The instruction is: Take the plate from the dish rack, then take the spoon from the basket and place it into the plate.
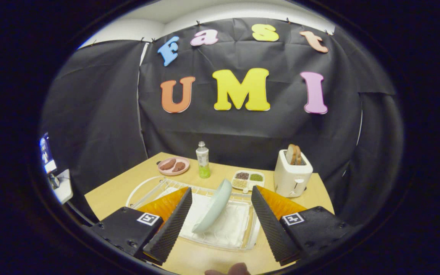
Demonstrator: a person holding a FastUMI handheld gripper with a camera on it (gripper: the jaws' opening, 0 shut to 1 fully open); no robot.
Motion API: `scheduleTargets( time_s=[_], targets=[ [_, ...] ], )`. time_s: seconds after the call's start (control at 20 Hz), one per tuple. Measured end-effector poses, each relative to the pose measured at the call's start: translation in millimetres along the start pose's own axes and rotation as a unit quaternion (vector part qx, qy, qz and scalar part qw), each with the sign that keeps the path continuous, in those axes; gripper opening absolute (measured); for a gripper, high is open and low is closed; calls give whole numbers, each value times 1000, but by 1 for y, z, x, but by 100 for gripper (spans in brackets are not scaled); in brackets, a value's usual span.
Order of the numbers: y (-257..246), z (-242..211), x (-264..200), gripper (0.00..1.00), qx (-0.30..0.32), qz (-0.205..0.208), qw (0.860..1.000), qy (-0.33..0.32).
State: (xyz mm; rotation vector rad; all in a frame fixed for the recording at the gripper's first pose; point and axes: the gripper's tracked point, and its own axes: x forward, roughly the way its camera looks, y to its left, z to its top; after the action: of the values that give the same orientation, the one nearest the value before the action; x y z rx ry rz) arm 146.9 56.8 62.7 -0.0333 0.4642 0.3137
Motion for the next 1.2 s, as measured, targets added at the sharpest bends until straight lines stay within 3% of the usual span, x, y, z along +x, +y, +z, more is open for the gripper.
scheduleTargets(
  time_s=[0.25, 0.45, 0.7, 1.15, 1.2],
  targets=[
    [9, 4, 41, 100, 30, 23, 993, 113],
    [2, -6, 72, 100, 21, -4, 983, 180],
    [-3, -26, 102, 100, 58, -33, 972, 225],
    [4, -65, 119, 77, 139, -50, 944, 295],
    [5, -65, 119, 69, 143, -54, 942, 298]
  ],
)
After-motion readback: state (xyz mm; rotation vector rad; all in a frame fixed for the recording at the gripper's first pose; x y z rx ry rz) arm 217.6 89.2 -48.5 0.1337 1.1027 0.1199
